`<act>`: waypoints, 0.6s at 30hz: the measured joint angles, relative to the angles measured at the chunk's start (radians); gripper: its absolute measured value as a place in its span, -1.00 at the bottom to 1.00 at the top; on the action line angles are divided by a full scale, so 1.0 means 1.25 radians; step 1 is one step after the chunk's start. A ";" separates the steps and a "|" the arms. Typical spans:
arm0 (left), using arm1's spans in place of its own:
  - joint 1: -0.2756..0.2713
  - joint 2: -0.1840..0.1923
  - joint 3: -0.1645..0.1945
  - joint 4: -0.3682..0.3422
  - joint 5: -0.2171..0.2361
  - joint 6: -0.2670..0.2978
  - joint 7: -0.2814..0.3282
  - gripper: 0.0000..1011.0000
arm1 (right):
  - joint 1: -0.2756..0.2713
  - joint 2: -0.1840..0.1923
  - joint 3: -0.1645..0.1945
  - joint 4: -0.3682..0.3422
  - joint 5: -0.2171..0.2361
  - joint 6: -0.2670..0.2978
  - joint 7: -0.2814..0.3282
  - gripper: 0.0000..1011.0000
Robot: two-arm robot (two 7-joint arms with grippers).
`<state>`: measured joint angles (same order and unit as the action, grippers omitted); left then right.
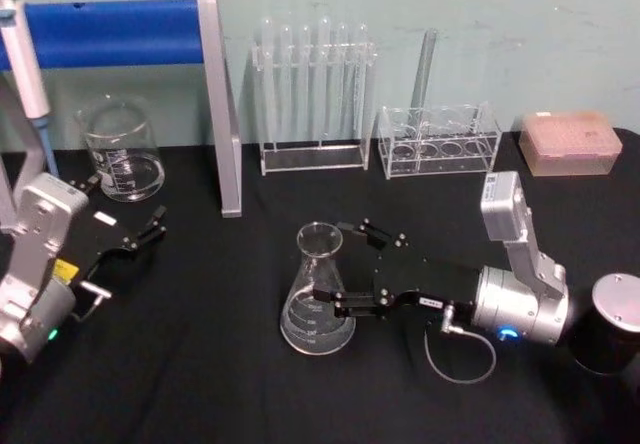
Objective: Grasp the erlenmeyer flask with one hand, shake it three times, then place it back.
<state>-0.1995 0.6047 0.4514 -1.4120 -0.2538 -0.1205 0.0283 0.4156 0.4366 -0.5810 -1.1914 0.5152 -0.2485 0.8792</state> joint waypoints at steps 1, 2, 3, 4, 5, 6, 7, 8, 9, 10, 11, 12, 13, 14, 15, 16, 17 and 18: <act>0.000 0.000 0.000 0.000 0.000 0.000 0.000 0.98 | 0.003 -0.002 -0.002 0.004 0.000 0.000 0.001 0.98; 0.000 0.000 0.000 0.000 0.000 0.000 0.000 0.98 | 0.007 -0.005 -0.004 0.009 0.000 0.000 0.004 0.98; 0.000 0.000 0.000 0.000 0.000 0.000 0.000 0.98 | 0.009 -0.006 -0.005 0.012 0.000 0.000 0.005 0.98; 0.000 0.000 0.000 0.000 0.000 0.000 0.000 0.98 | 0.012 -0.009 -0.007 0.017 0.000 -0.001 0.007 0.98; 0.000 0.000 0.000 0.000 0.000 0.000 0.000 0.98 | 0.012 -0.009 -0.007 0.017 0.000 -0.001 0.007 0.98; 0.000 0.000 0.000 0.000 0.000 0.000 0.000 0.98 | 0.015 -0.011 -0.009 0.022 0.000 -0.001 0.008 0.98; 0.000 0.000 0.000 0.000 0.000 0.000 0.000 0.98 | 0.017 -0.012 -0.009 0.024 0.000 -0.001 0.009 0.98; 0.000 0.000 0.000 0.000 0.000 0.000 0.000 0.98 | 0.019 -0.014 -0.011 0.028 0.000 0.000 0.010 0.98; 0.000 0.000 0.000 0.000 0.000 0.000 0.000 0.98 | 0.020 -0.015 -0.011 0.029 0.000 0.000 0.010 0.98; 0.000 0.000 0.000 0.000 0.000 0.000 0.000 0.98 | 0.021 -0.015 -0.012 0.030 0.000 0.000 0.010 0.98; 0.000 0.000 0.000 0.000 0.000 0.000 0.000 0.98 | 0.023 -0.016 -0.013 0.033 0.000 0.001 0.011 0.98; 0.000 0.000 0.000 0.000 0.000 0.000 0.000 0.98 | 0.023 -0.016 -0.013 0.033 0.000 0.001 0.011 0.98; 0.000 0.000 0.000 0.000 0.000 0.000 0.000 0.98 | 0.024 -0.017 -0.014 0.034 0.001 0.001 0.011 0.98; 0.000 0.000 0.000 0.000 0.000 0.000 0.000 0.98 | 0.025 -0.018 -0.015 0.036 0.001 0.002 0.011 0.98; 0.000 0.000 0.000 0.000 0.000 0.000 0.000 0.98 | 0.027 -0.019 -0.016 0.038 0.001 0.003 0.011 0.98; 0.000 0.000 0.000 0.000 0.000 0.000 0.000 0.98 | 0.028 -0.021 -0.016 0.040 0.001 0.004 0.011 0.98; 0.000 0.000 0.000 0.000 0.000 0.000 0.000 0.98 | 0.029 -0.022 -0.017 0.041 0.001 0.004 0.011 0.98; 0.000 0.000 0.000 0.000 0.000 0.000 0.000 0.98 | 0.032 -0.024 -0.019 0.044 0.000 0.004 0.011 0.98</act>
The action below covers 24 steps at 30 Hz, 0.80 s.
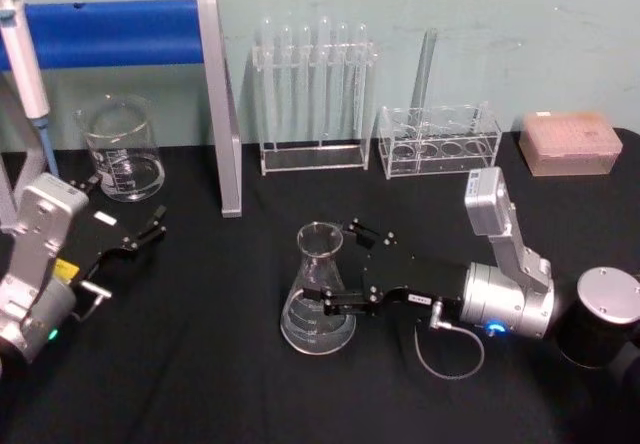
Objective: Grasp the erlenmeyer flask with one hand, shake it three times, then place it back.
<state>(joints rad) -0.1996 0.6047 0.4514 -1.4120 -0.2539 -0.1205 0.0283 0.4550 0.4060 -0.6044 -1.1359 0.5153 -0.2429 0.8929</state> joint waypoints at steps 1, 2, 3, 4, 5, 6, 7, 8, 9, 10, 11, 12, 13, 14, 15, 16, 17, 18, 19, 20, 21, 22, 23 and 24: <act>0.000 0.000 0.000 0.000 0.000 0.000 0.000 0.98 | 0.001 -0.002 -0.001 0.002 0.000 0.000 0.000 0.98; 0.000 0.000 0.000 0.000 0.000 0.000 0.000 0.98 | 0.002 -0.003 -0.002 0.003 -0.001 0.000 0.000 0.98; 0.000 0.000 0.000 0.000 0.000 0.000 0.000 0.98 | 0.005 -0.005 -0.003 0.006 -0.002 0.000 -0.001 0.98; 0.000 0.000 0.000 0.000 0.000 0.000 0.000 0.98 | 0.006 -0.006 -0.004 0.007 -0.002 0.000 -0.001 0.98; 0.000 0.000 0.000 0.000 0.000 0.000 0.000 0.98 | 0.007 -0.008 -0.005 0.009 -0.003 0.000 -0.001 0.98; 0.000 0.000 0.000 0.000 0.000 0.000 0.000 0.98 | 0.009 -0.010 -0.006 0.011 -0.004 0.000 -0.001 0.98; 0.000 0.000 0.000 0.000 0.000 0.000 0.000 0.98 | 0.010 -0.010 -0.007 0.012 -0.004 0.000 -0.001 0.98; 0.000 0.000 0.000 0.000 0.000 0.000 0.000 0.98 | 0.010 -0.011 -0.007 0.012 -0.005 0.000 -0.001 0.98; 0.000 0.000 0.000 0.000 0.000 0.000 0.000 0.98 | 0.011 -0.012 -0.008 0.013 -0.006 0.000 -0.001 0.98; 0.000 0.000 0.000 0.000 0.000 0.000 0.000 0.98 | 0.013 -0.013 -0.009 0.015 -0.007 0.000 -0.001 0.98; 0.000 0.000 0.000 0.000 0.000 0.000 0.000 0.98 | 0.014 -0.014 -0.009 0.016 -0.008 0.000 -0.001 0.98; 0.000 0.000 0.000 0.000 0.000 0.000 0.000 0.98 | 0.014 -0.015 -0.010 0.017 -0.008 0.000 -0.001 0.98; 0.000 0.000 0.000 0.000 0.000 0.000 0.000 0.98 | 0.015 -0.016 -0.010 0.018 -0.009 0.000 -0.003 0.98; 0.000 0.000 0.000 0.000 0.000 0.000 0.000 0.98 | 0.015 -0.016 -0.011 0.018 -0.010 0.000 -0.004 0.98; 0.000 0.000 0.000 0.000 0.000 0.000 0.000 0.98 | 0.015 -0.016 -0.011 0.018 -0.011 0.000 -0.005 0.98; 0.000 0.000 0.000 0.000 0.000 0.000 0.000 0.98 | 0.015 -0.016 -0.011 0.018 -0.012 0.002 -0.009 0.98; 0.000 0.000 0.000 0.000 0.000 0.000 0.000 0.98 | 0.015 -0.017 -0.011 0.018 -0.013 0.003 -0.012 0.98; 0.000 0.000 0.000 0.000 0.000 0.000 0.000 0.98 | 0.015 -0.017 -0.011 0.018 -0.014 0.006 -0.014 0.98; 0.000 0.000 0.000 0.000 0.000 0.000 0.000 0.98 | 0.015 -0.017 -0.011 0.018 -0.015 0.008 -0.017 0.98; 0.000 0.000 0.000 0.000 0.000 0.000 0.000 0.98 | 0.015 -0.017 -0.011 0.017 -0.015 0.008 -0.017 0.98; 0.000 0.000 0.000 0.000 0.000 0.000 0.000 0.98 | 0.015 -0.017 -0.011 0.017 -0.015 0.008 -0.017 0.98; 0.000 0.000 0.000 0.000 0.000 0.000 0.000 0.98 | 0.015 -0.017 -0.011 0.017 -0.015 0.008 -0.017 0.98; 0.000 0.000 0.000 0.000 0.000 0.000 0.000 0.98 | 0.015 -0.017 -0.011 0.017 -0.015 0.008 -0.017 0.98; 0.000 0.000 0.000 0.000 0.000 0.000 0.000 0.98 | 0.015 -0.017 -0.011 0.017 -0.015 0.008 -0.017 0.98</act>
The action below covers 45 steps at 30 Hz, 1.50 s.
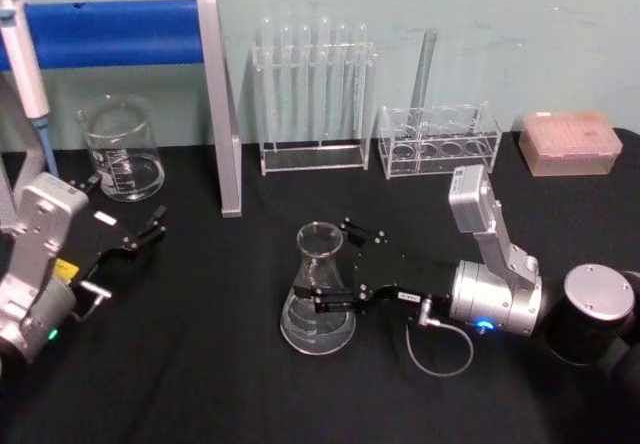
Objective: Grasp the erlenmeyer flask with one hand, shake it three times, then place it back.
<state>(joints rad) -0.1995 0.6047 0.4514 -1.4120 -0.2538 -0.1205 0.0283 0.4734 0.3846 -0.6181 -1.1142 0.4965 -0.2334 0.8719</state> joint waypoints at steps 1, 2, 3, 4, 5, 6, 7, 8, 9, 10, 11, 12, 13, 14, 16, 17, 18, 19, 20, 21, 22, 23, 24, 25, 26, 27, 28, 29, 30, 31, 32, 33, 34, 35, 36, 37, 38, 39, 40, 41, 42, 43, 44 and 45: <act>0.000 0.000 0.000 0.000 0.000 0.000 0.000 0.98 | 0.000 0.000 0.000 0.000 0.000 0.000 0.000 0.98; 0.000 0.000 0.000 0.000 0.000 0.000 0.000 0.98 | 0.000 0.000 0.000 0.000 0.000 0.000 0.001 0.98; 0.000 0.000 0.000 0.000 0.000 0.000 0.000 0.98 | 0.000 0.000 0.000 0.000 0.000 0.000 0.001 0.98; 0.000 0.000 0.000 0.000 0.000 0.000 0.000 0.98 | 0.000 0.000 0.000 0.000 0.000 -0.001 0.001 0.98; 0.000 0.000 0.000 0.000 0.000 0.000 0.000 0.98 | 0.000 0.000 0.000 0.000 0.000 -0.001 0.001 0.98; 0.000 0.000 0.000 0.000 0.000 0.000 0.000 0.98 | 0.000 0.000 0.000 0.000 0.000 -0.001 0.002 0.98; 0.000 0.000 0.000 0.000 0.000 0.000 0.000 0.98 | 0.000 0.000 0.000 0.000 0.001 -0.001 0.002 0.98; 0.000 0.000 0.000 0.000 0.000 0.000 0.000 0.98 | 0.000 0.001 0.000 0.000 0.001 -0.001 0.002 0.98; 0.000 0.000 0.000 0.000 0.000 0.000 0.000 0.98 | 0.000 0.001 0.000 -0.001 0.001 -0.001 0.002 0.98; 0.000 0.000 0.000 0.000 0.000 0.000 0.000 0.98 | 0.000 0.001 0.001 -0.001 0.001 -0.002 0.002 0.98; 0.000 0.000 0.000 0.000 0.000 0.000 0.000 0.98 | 0.000 0.001 0.001 -0.001 0.001 -0.002 0.002 0.98; 0.000 0.000 0.000 0.000 0.000 0.000 0.000 0.98 | 0.000 0.001 0.001 -0.001 0.001 -0.002 0.003 0.98; 0.000 0.000 0.000 0.000 0.000 0.000 0.000 0.98 | 0.000 0.001 0.001 -0.001 0.001 -0.002 0.003 0.98; 0.000 0.000 0.000 0.000 0.000 0.000 0.000 0.98 | 0.000 0.001 0.001 -0.001 0.001 -0.002 0.003 0.98; 0.000 0.000 0.000 0.000 0.000 0.000 0.000 0.98 | 0.000 0.001 0.001 -0.001 0.001 -0.002 0.003 0.98; 0.000 0.000 0.000 0.000 0.000 0.000 0.000 0.98 | 0.000 0.001 0.001 -0.001 0.001 -0.002 0.003 0.98; 0.000 0.000 0.000 0.000 0.000 0.000 0.000 0.98 | -0.001 0.001 0.001 -0.001 0.001 -0.002 0.003 0.98; 0.000 0.000 0.000 0.000 0.000 0.000 0.000 0.98 | -0.001 0.001 0.001 -0.001 0.001 -0.002 0.003 0.98; 0.000 0.000 0.000 0.000 0.000 0.000 0.000 0.98 | -0.001 0.001 0.001 -0.001 0.002 -0.002 0.004 0.98; 0.000 0.000 0.000 0.000 0.000 0.000 0.000 0.98 | -0.001 0.001 0.001 -0.001 0.002 -0.003 0.004 0.98; 0.000 0.000 0.000 0.000 0.000 0.000 0.000 0.98 | -0.001 0.001 0.001 -0.001 0.002 -0.003 0.004 0.98; 0.000 0.000 0.000 0.000 0.000 0.000 0.000 0.98 | -0.001 0.001 0.001 -0.001 0.002 -0.003 0.004 0.98; 0.000 0.000 0.000 0.000 0.000 0.000 0.000 0.98 | -0.001 0.001 0.001 -0.001 0.002 -0.003 0.004 0.98; 0.000 0.000 0.000 0.000 0.000 0.000 0.000 0.98 | -0.001 0.001 0.001 -0.001 0.002 -0.003 0.004 0.98; 0.000 0.000 0.000 0.000 0.000 0.000 0.000 0.98 | -0.001 0.001 0.001 -0.001 0.002 -0.003 0.004 0.98; 0.000 0.000 0.000 0.000 0.000 0.000 0.000 0.98 | -0.001 0.001 0.001 -0.001 0.002 -0.003 0.004 0.98; 0.000 0.000 0.000 0.000 0.000 0.000 0.000 0.98 | -0.001 0.001 0.001 -0.001 0.002 -0.003 0.004 0.98; 0.000 0.000 0.000 0.000 0.000 0.000 0.000 0.98 | -0.001 0.001 0.001 -0.001 0.002 -0.003 0.004 0.98; 0.000 0.000 0.000 0.000 0.000 0.000 0.000 0.98 | -0.001 0.001 0.001 -0.001 0.002 -0.003 0.004 0.98; 0.000 0.000 0.000 0.000 0.000 0.000 0.000 0.98 | -0.001 0.001 0.001 -0.001 0.002 -0.003 0.004 0.98; 0.000 0.000 0.000 0.000 0.000 0.000 0.000 0.98 | -0.001 0.001 0.001 -0.001 0.002 -0.003 0.004 0.98; 0.000 0.000 0.000 0.000 0.000 0.000 0.000 0.98 | -0.001 0.001 0.001 -0.001 0.002 -0.003 0.005 0.95; 0.000 0.000 0.000 0.000 0.000 0.000 0.000 0.98 | -0.001 0.001 0.001 -0.001 0.002 -0.003 0.005 0.91; 0.000 0.000 0.000 0.000 0.000 0.000 0.000 0.98 | -0.001 0.001 0.001 -0.001 0.002 -0.003 0.005 0.88; 0.000 0.000 0.000 0.000 0.000 0.000 0.000 0.98 | -0.001 0.001 0.001 -0.001 0.002 -0.003 0.005 0.86; 0.000 0.000 0.000 0.000 0.000 0.000 0.000 0.98 | -0.001 0.001 0.001 -0.001 0.002 -0.003 0.005 0.78; 0.000 0.000 0.000 0.000 0.000 0.000 0.000 0.98 | -0.001 0.001 0.001 -0.001 0.002 -0.003 0.005 0.74; 0.000 0.000 0.000 0.000 0.000 0.000 0.000 0.98 | -0.001 0.001 0.001 -0.001 0.002 -0.003 0.005 0.71; 0.000 0.000 0.000 0.000 0.000 0.000 0.000 0.98 | -0.001 0.001 0.001 -0.001 0.002 -0.003 0.005 0.61; 0.000 0.000 0.000 0.000 0.000 0.000 0.000 0.98 | -0.001 0.001 0.001 -0.001 0.002 -0.003 0.005 0.61; 0.000 0.000 0.000 0.000 0.000 0.000 0.000 0.98 | -0.001 0.001 0.001 -0.001 0.002 -0.003 0.005 0.51; 0.000 0.000 0.000 0.000 0.000 0.000 0.000 0.98 | -0.001 0.001 0.001 -0.001 0.002 -0.003 0.005 0.51; 0.000 0.000 0.000 0.000 0.000 0.000 0.000 0.98 | -0.001 0.001 0.001 -0.001 0.002 -0.003 0.005 0.40; 0.000 0.000 0.000 0.000 0.000 0.000 0.000 0.98 | -0.001 0.001 0.001 -0.001 0.002 -0.003 0.005 0.36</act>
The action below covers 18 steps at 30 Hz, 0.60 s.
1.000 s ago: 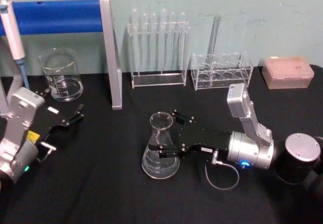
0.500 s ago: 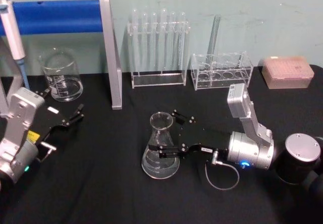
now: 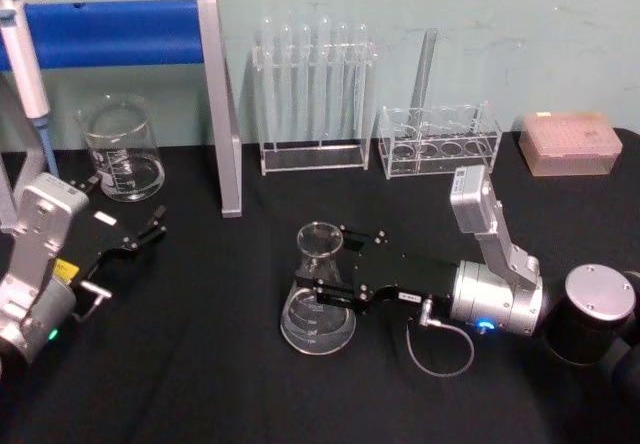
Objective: Grasp the erlenmeyer flask with one hand, shake it three times, then place it back.
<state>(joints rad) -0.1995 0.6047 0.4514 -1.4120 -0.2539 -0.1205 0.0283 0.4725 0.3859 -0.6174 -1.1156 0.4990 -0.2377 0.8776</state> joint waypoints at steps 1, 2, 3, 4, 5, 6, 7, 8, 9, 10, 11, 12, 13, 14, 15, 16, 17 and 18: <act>0.000 0.000 0.000 0.000 0.000 0.000 0.000 0.98 | 0.000 0.000 0.000 0.000 0.000 0.000 0.000 0.32; 0.000 0.000 0.000 0.000 0.000 0.000 0.000 0.98 | 0.000 0.000 0.000 0.000 0.000 0.000 0.000 0.20; 0.000 0.000 0.000 0.000 0.000 0.000 0.000 0.98 | 0.000 0.000 0.000 0.000 0.000 0.000 0.000 0.17; 0.000 0.000 0.000 0.000 0.000 0.000 0.000 0.98 | 0.000 0.000 0.000 0.000 0.000 0.000 0.000 0.12; 0.000 0.000 0.000 0.000 0.000 0.000 0.000 0.98 | 0.000 0.000 0.000 0.000 0.000 0.000 0.000 0.08; 0.000 0.000 0.000 0.000 0.000 0.000 0.000 0.98 | 0.000 0.000 0.000 0.000 0.000 0.000 0.000 -0.04; 0.000 0.000 0.000 0.000 0.000 0.000 0.000 0.98 | 0.000 0.000 0.000 0.000 0.000 0.000 0.000 -0.07; 0.000 0.000 0.000 0.000 0.000 0.000 0.000 0.98 | 0.000 0.000 0.000 0.000 0.000 0.000 0.000 -0.09; 0.000 0.000 0.000 0.000 0.000 0.000 0.000 0.98 | 0.000 0.000 0.000 0.000 0.000 0.000 0.000 -0.10; 0.000 0.000 0.000 0.000 0.000 0.000 0.000 0.98 | 0.000 0.000 0.000 0.000 0.000 0.000 0.000 -0.11; 0.000 0.000 0.000 0.000 0.000 0.000 0.000 0.98 | 0.000 0.000 0.000 0.000 0.000 0.000 0.000 -0.11; 0.000 0.000 0.000 0.000 0.000 0.000 0.000 0.98 | 0.000 0.000 0.000 0.000 0.000 0.000 0.000 -0.11; 0.000 0.000 0.000 0.000 0.000 0.000 0.000 0.98 | 0.000 0.000 0.000 0.000 0.000 0.000 0.000 -0.11; 0.000 0.000 0.000 0.000 0.000 0.000 0.000 0.98 | 0.000 0.000 0.000 0.000 0.000 0.000 0.000 -0.11; 0.000 0.000 0.000 0.000 0.000 0.000 0.000 0.98 | 0.000 0.000 0.000 0.000 0.000 0.000 0.000 -0.11; 0.000 0.000 0.000 0.000 0.000 0.000 0.000 0.98 | 0.000 0.000 0.000 0.000 0.000 0.000 0.000 -0.11; 0.000 0.000 0.000 0.000 0.000 0.000 0.000 0.98 | 0.000 0.000 0.000 0.000 0.000 0.000 0.000 -0.11; 0.000 0.000 0.000 0.000 0.000 0.000 0.000 0.98 | 0.000 0.000 0.000 0.000 0.000 0.000 0.000 -0.11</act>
<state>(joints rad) -0.1995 0.6047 0.4514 -1.4120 -0.2539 -0.1205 0.0283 0.4726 0.3858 -0.6174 -1.1156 0.4990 -0.2376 0.8775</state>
